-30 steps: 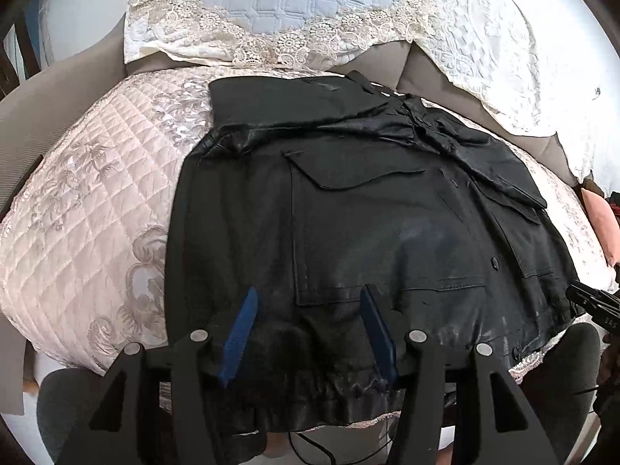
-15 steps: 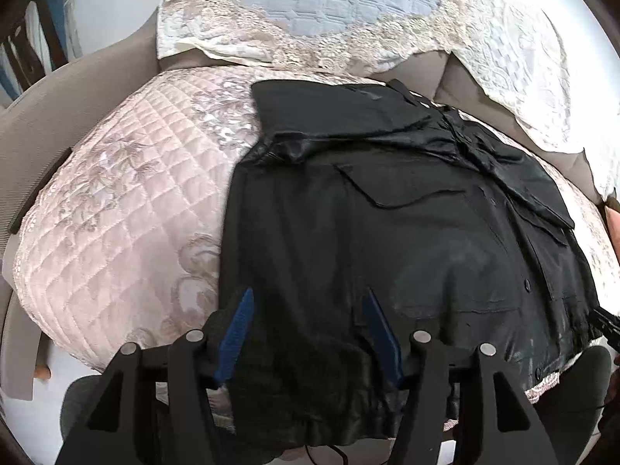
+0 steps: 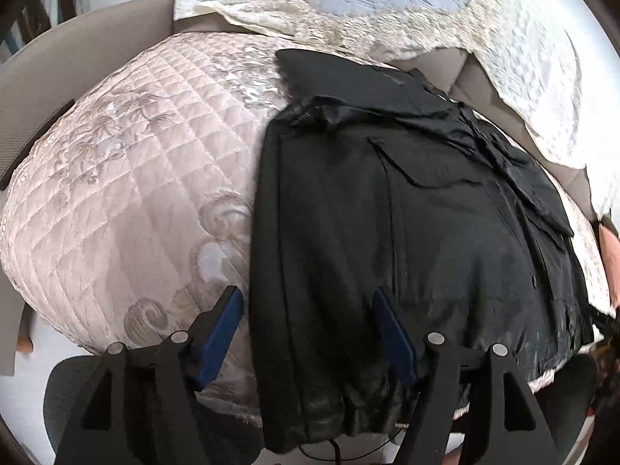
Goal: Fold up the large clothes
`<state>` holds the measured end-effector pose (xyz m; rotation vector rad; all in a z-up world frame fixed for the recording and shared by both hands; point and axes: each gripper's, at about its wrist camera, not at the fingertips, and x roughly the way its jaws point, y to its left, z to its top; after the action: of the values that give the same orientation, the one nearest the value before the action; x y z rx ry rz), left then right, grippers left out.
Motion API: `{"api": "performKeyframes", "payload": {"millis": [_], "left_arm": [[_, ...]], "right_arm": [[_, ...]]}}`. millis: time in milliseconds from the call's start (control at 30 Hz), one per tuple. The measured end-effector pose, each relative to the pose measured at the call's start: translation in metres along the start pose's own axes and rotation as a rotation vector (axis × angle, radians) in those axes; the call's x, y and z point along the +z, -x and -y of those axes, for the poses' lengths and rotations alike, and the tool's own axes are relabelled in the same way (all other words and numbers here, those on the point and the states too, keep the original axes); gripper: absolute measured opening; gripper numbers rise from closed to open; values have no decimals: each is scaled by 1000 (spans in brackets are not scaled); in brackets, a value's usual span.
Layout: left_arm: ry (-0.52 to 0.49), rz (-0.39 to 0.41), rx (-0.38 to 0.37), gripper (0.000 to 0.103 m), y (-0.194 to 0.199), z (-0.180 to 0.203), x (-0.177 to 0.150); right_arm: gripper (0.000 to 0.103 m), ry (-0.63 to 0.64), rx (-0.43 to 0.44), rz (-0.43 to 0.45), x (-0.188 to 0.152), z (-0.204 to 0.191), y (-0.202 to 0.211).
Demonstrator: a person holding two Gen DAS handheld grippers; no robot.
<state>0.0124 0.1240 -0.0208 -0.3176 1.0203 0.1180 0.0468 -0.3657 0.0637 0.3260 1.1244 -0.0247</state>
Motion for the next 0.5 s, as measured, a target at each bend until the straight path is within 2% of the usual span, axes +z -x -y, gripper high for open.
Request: {"api": "performKeyframes", "payload": {"millis": [100,167,233,367,433,467,500], "left_arm": [[7,4,-24,72,3,-1,-8],[8,2,-40,73,5,-1,-12],[18,-8,-59,74,6,0,-15],[96,-37,-136,74,9,-9,-19],[117,-37,-156,74,8,-12,-20],[121,-39,-156,73,7,-12,-19],[123,-38,-152,73,6,-10,-19]], "right_arm": [[59,-25,30,-35,-3,3,-3],[60,-45,96,-81,-7,3,-6],[61,-64,125,-97,-11,2,-3],[61,-113,237,-133,-14,3,-5],[59,-123,244,-131,-14,4,-8],[54,-125,242,-129,-13,3,-9],[41,-129,238,-125,-13,4,-8]]}}
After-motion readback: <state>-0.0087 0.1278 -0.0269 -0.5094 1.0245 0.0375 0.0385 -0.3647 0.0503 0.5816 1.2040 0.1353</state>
